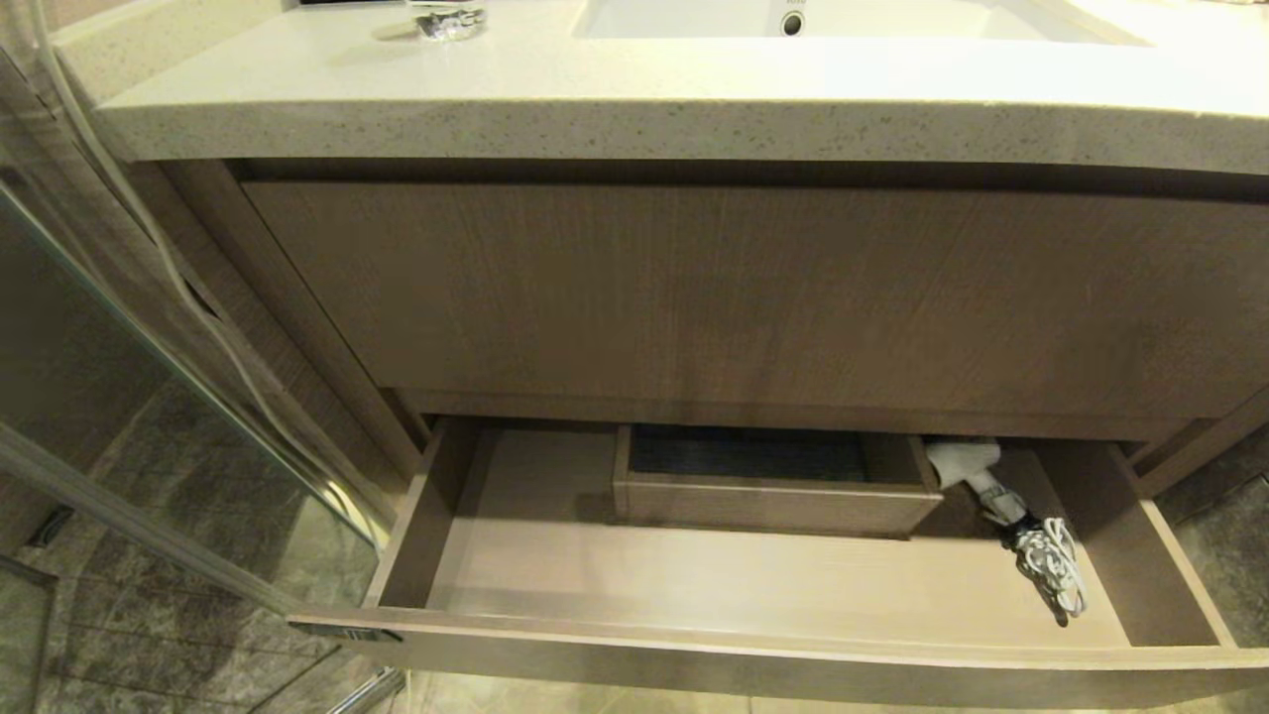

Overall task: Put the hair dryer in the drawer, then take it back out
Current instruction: Pull open the drawer, then take the hairdryer out

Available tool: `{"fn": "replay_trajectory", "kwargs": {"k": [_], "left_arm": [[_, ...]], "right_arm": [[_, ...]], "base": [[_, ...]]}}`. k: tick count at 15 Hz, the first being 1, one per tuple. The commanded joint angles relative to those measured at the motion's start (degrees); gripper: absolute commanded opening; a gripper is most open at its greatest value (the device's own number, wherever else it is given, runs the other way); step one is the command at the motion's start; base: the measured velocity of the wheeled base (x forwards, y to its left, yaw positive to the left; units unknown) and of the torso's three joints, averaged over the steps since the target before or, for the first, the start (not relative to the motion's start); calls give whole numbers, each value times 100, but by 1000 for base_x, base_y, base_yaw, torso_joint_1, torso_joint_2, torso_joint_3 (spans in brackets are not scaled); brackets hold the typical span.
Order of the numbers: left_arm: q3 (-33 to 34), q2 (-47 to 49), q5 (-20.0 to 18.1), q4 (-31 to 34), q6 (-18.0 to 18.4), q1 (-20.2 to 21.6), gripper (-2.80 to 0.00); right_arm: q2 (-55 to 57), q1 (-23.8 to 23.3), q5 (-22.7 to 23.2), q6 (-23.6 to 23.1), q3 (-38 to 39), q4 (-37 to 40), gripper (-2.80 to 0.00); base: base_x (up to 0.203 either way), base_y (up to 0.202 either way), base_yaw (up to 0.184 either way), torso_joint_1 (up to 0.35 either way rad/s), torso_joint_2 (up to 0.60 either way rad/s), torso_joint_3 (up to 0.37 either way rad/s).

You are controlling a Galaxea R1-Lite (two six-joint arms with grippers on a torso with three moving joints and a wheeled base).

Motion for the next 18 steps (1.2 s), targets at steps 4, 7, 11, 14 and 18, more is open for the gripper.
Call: {"fn": "replay_trajectory", "kwargs": {"k": [4,7,11,14,18], "left_arm": [[0,0,0,-1,-1,0,-280],[0,0,0,-1,-1,0,-280],[0,0,0,-1,-1,0,-280],[0,0,0,-1,-1,0,-280],[0,0,0,-1,-1,0,-280]], "right_arm": [[2276,-179,-168,514,-1010,-499,0],[3394,-433,-274,589,-1647,-915,-280],[4315,-1023,-318,590,-1999,-1138,-280],[4375,-1448,-331,570,-1704,-1235,-280],[4371,-1725,-316,595,-764,-1482,-280]], "base": [[0,0,0,0,0,0],[0,0,0,0,0,0],[0,0,0,0,0,0],[0,0,0,0,0,0],[0,0,0,0,0,0]]}}
